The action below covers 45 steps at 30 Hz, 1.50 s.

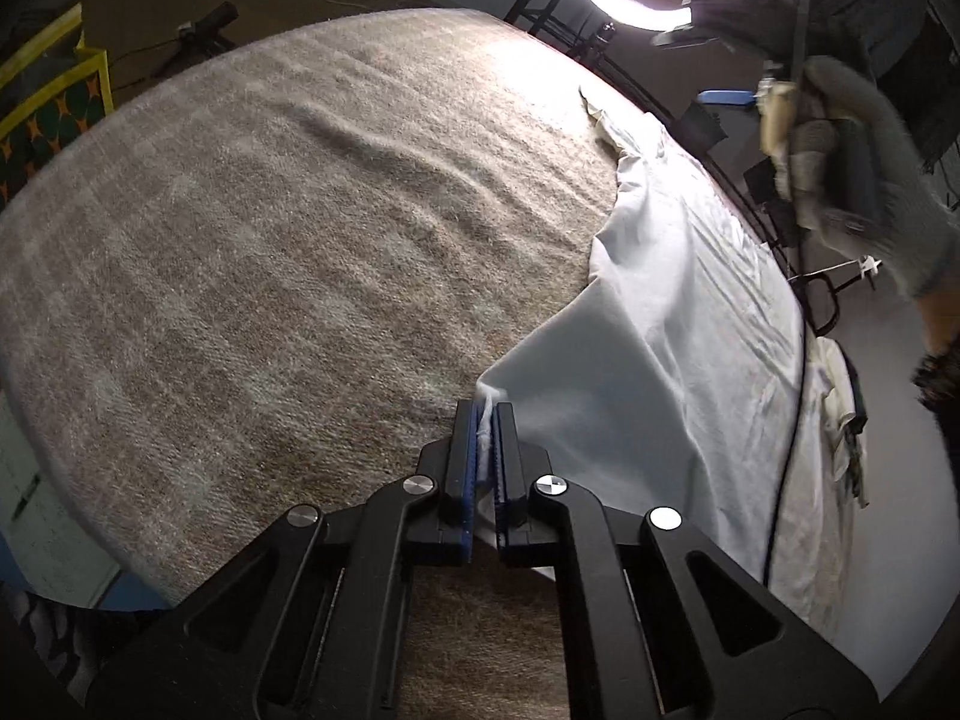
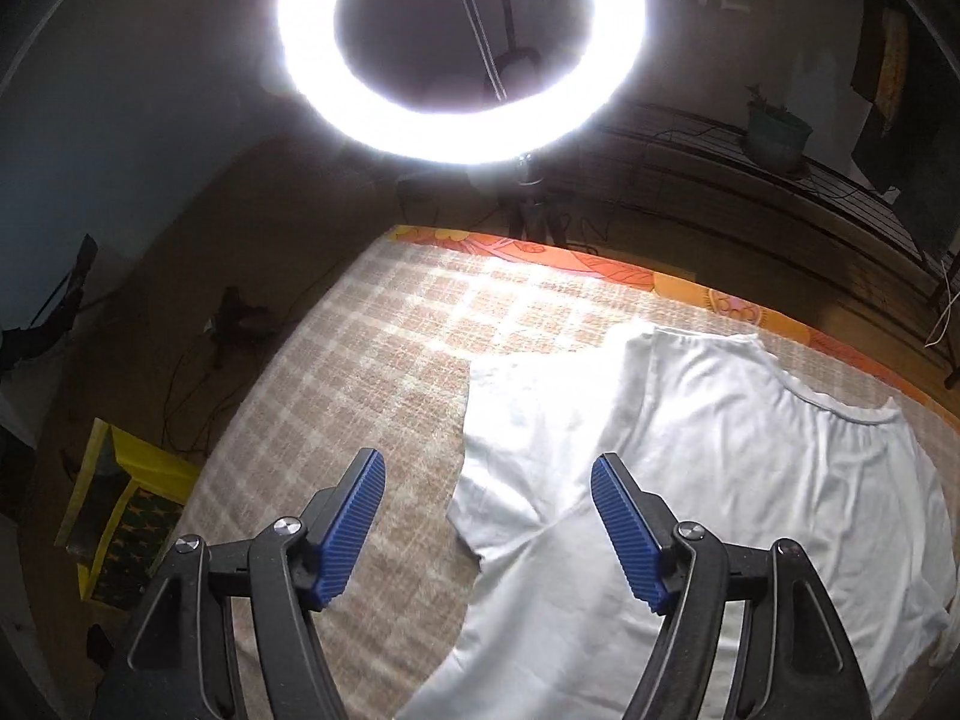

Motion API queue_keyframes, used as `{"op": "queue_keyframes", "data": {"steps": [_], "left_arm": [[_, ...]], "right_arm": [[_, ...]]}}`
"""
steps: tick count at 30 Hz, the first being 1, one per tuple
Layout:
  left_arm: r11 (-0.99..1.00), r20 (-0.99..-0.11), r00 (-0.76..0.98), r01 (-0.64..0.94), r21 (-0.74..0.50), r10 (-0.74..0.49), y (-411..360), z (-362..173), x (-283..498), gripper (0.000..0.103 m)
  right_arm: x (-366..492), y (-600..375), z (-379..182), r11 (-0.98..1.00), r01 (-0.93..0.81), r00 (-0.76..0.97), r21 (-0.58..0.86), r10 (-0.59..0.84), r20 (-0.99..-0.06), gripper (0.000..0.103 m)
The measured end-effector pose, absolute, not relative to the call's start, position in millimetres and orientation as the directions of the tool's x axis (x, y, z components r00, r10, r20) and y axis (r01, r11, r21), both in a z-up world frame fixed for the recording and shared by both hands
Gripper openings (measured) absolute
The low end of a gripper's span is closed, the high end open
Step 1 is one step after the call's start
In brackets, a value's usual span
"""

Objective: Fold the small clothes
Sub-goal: 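Grasp the T-shirt side edge with left tool while right tool pinches the shoulder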

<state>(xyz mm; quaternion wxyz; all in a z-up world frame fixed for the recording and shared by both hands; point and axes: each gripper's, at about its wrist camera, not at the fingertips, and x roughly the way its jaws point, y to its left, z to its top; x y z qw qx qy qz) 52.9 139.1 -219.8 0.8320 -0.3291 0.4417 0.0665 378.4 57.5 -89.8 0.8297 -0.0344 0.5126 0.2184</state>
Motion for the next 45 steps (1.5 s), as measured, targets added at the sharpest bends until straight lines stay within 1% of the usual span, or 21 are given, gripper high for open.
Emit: {"op": "queue_keyframes", "data": {"steps": [8, 12, 14, 15, 16, 17, 19, 20, 21, 24, 30, 33, 36, 39, 43, 45], "left_arm": [[0.802, -0.748, 0.645, -0.359, -0.477, -0.156, 134, -207, 51, 0.000], [0.801, -0.740, 0.653, -0.353, -0.483, -0.159, 134, -205, 50, 0.000], [0.804, -0.737, 0.657, -0.346, -0.483, -0.160, 131, -202, 50, 0.000], [0.806, -0.733, 0.660, -0.340, -0.485, -0.163, 130, -201, 49, 0.000], [0.812, -0.729, 0.665, -0.330, -0.482, -0.163, 127, -198, 48, 0.000], [0.823, -0.727, 0.669, -0.319, -0.470, -0.156, 123, -195, 48, 0.000], [0.842, -0.719, 0.678, -0.293, -0.454, -0.152, 117, -190, 48, 0.000], [0.849, -0.714, 0.683, -0.277, -0.450, -0.155, 114, -188, 49, 0.000], [0.855, -0.710, 0.687, -0.265, -0.446, -0.157, 111, -185, 50, 0.000], [0.872, -0.692, 0.705, -0.230, -0.431, -0.156, 102, -176, 49, 0.000], [0.916, -0.657, 0.738, -0.146, -0.375, -0.151, 79, -157, 44, 0.000], [0.918, -0.637, 0.747, -0.093, -0.385, -0.191, 67, -151, 42, 0.000], [0.932, -0.628, 0.745, -0.025, -0.363, -0.224, 46, -145, 42, 0.000], [0.940, -0.638, 0.723, 0.047, -0.338, -0.266, 22, -145, 45, 0.000], [0.937, -0.680, 0.661, 0.110, -0.331, -0.317, -5, -157, 51, 0.000], [0.936, -0.696, 0.637, 0.133, -0.325, -0.332, -18, -160, 52, 0.000]], "right_arm": [[433, 107, -154, 0.914, -0.389, 0.325, 0.117, 0.255, -0.911, 0.075], [445, 124, -179, 0.905, -0.421, 0.312, 0.061, 0.207, -0.927, 0.071], [447, 131, -191, 0.895, -0.445, 0.306, 0.013, 0.165, -0.938, 0.065], [448, 133, -196, 0.892, -0.453, 0.304, -0.015, 0.139, -0.942, 0.062], [446, 134, -197, 0.883, -0.466, 0.328, -0.046, 0.124, -0.936, 0.055], [445, 134, -196, 0.877, -0.477, 0.333, -0.057, 0.121, -0.935, 0.052], [443, 133, -193, 0.867, -0.493, 0.338, -0.070, 0.117, -0.934, 0.023], [443, 131, -192, 0.864, -0.496, 0.344, -0.087, 0.104, -0.933, 0.017], [444, 129, -190, 0.860, -0.501, 0.344, -0.093, 0.099, -0.934, 0.004], [451, 112, -179, 0.869, -0.489, 0.355, -0.077, 0.118, -0.927, 0.002], [465, 46, -147, 0.909, -0.411, 0.378, 0.060, 0.231, -0.896, 0.002], [468, 9, -135, 0.917, -0.376, 0.390, 0.133, 0.287, -0.875, 0.002], [465, -34, -124, 0.914, -0.340, 0.405, 0.221, 0.355, -0.843, 0.002], [462, -80, -120, 0.917, -0.294, 0.429, 0.270, 0.380, -0.820, 0.002], [466, -132, -141, 0.938, -0.192, 0.424, 0.289, 0.345, -0.838, 0.002], [467, -146, -147, 0.942, -0.170, 0.417, 0.289, 0.334, -0.845, 0.002]]}}
